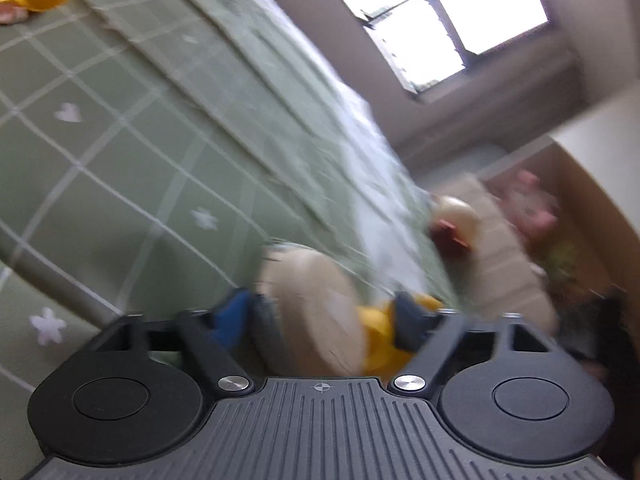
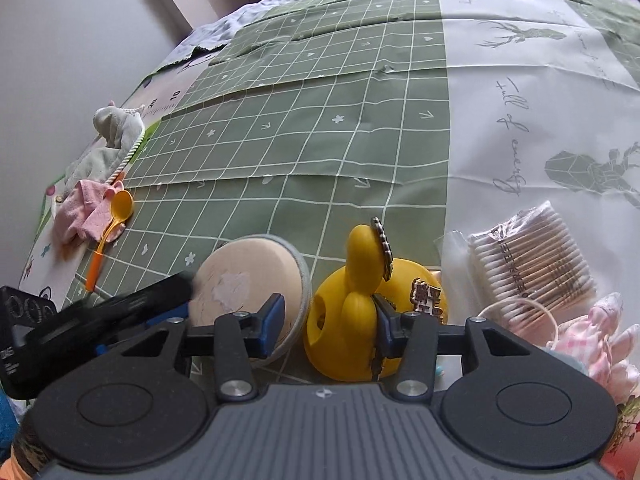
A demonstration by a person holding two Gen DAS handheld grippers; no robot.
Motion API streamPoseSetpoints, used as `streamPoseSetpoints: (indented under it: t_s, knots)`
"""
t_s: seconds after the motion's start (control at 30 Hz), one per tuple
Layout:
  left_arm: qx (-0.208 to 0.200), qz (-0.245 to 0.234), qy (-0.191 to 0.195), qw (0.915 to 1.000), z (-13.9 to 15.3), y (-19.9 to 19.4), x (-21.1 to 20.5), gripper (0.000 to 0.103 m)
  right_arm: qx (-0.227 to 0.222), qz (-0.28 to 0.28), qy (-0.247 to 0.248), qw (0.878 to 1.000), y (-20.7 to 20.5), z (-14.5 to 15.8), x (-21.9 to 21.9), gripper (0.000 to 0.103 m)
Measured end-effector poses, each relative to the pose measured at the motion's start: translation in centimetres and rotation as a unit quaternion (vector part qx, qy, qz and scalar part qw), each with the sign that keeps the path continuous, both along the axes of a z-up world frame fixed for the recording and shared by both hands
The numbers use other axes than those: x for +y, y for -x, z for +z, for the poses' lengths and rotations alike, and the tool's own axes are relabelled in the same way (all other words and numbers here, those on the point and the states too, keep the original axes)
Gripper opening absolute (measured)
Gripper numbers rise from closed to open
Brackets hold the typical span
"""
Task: Organize soft objects
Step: 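Grasp the yellow rabbit toy with the right gripper while the left grasps the beige round pouch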
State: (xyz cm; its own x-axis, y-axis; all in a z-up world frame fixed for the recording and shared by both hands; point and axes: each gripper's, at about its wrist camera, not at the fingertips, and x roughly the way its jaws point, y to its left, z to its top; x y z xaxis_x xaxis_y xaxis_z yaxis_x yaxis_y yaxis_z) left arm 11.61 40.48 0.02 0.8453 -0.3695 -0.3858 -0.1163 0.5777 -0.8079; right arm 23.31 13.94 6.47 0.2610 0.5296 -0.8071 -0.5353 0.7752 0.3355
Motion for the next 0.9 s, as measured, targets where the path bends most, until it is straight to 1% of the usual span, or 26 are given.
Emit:
streamPoseSetpoints:
  t_s: [0.03,0.07,0.1,0.13,0.17,0.2,0.23,0.33,0.4,0.47,0.53,0.6,0.63,0.67,0.7,0.73,0.77,0.8,0.83,0.9]
  knots:
    - [-0.008,-0.015,0.005,0.9998,0.0,0.2,0.0,0.097,0.001,0.0,0.0,1.0,0.0,0.0,0.0,0.046]
    - [-0.009,-0.02,0.0,0.9998,-0.1,0.3,-0.2,0.097,0.002,-0.001,-0.001,1.0,-0.1,0.0,0.0,0.046]
    - [-0.001,-0.014,-0.007,0.9999,-0.2,0.3,-0.3,0.096,0.002,-0.001,-0.001,1.0,-0.1,0.1,0.0,0.046]
    - [0.013,0.001,-0.014,0.9998,-0.5,0.2,-0.4,0.088,0.001,-0.002,0.0,1.0,0.0,0.1,0.1,0.046]
    - [0.034,0.025,-0.031,0.9986,-0.6,0.1,-0.7,0.066,0.0,-0.002,0.001,1.0,-0.1,0.2,0.0,0.045]
    - [0.053,0.043,-0.051,0.9964,-0.6,-0.1,-1.1,0.055,-0.001,-0.002,0.003,1.0,-0.1,0.3,0.1,0.044]
    - [0.061,0.05,-0.057,0.9953,-0.6,-0.3,-1.4,0.059,-0.003,-0.003,0.005,1.0,0.0,0.3,0.1,0.044]
    - [0.064,0.073,-0.054,0.9939,-0.6,-0.8,-2.1,0.06,-0.006,-0.003,0.008,1.0,-0.1,0.3,0.0,0.044]
    - [0.052,0.089,-0.046,0.9937,-0.9,-1.3,-2.4,0.06,0.003,-0.006,0.0,1.0,-0.3,0.2,-0.2,0.044]
    - [0.037,0.101,-0.026,0.9939,-1.5,-1.8,-2.8,0.06,0.008,-0.009,-0.003,1.0,-0.5,0.1,-0.3,0.044]
    - [0.026,0.085,-0.006,0.9961,-2.0,-2.3,-3.4,0.058,0.008,-0.007,-0.003,1.0,-0.6,0.0,-0.3,0.044]
    - [0.013,0.058,0.01,0.9982,-2.1,-2.7,-3.9,0.058,0.007,-0.006,-0.001,1.0,-0.6,0.0,-0.3,0.043]
    - [0.011,0.054,0.006,0.9985,-2.0,-2.7,-3.9,0.058,0.005,-0.006,0.001,1.0,-0.6,0.1,-0.3,0.042]
    - [0.01,0.051,0.004,0.9986,-2.0,-2.6,-3.9,0.058,0.0,-0.004,0.006,1.0,-0.5,0.1,-0.2,0.036]
    - [0.014,0.051,0.009,0.9986,-2.1,-2.6,-3.6,0.057,-0.007,-0.003,0.014,1.0,-0.5,0.2,-0.2,0.025]
    - [0.017,0.053,0.02,0.9982,-2.3,-2.6,-3.2,0.056,-0.015,-0.001,0.023,1.0,-0.4,0.4,-0.1,0.019]
    - [0.018,0.058,0.031,0.9977,-2.4,-2.5,-2.8,0.054,-0.017,0.002,0.026,1.0,-0.4,0.6,-0.1,0.015]
    - [0.017,0.063,0.034,0.9973,-2.4,-2.4,-2.6,0.053,-0.019,0.004,0.025,0.999,-0.4,0.8,-0.3,0.014]
    - [0.018,0.071,0.024,0.9971,-2.3,-2.3,-2.6,0.051,-0.025,0.005,0.028,0.999,-0.2,1.1,-0.3,0.014]
    - [0.02,0.077,-0.013,0.9967,-1.6,-2.1,-3.1,0.05,-0.048,0.008,0.034,0.998,0.5,2.0,-0.5,0.013]
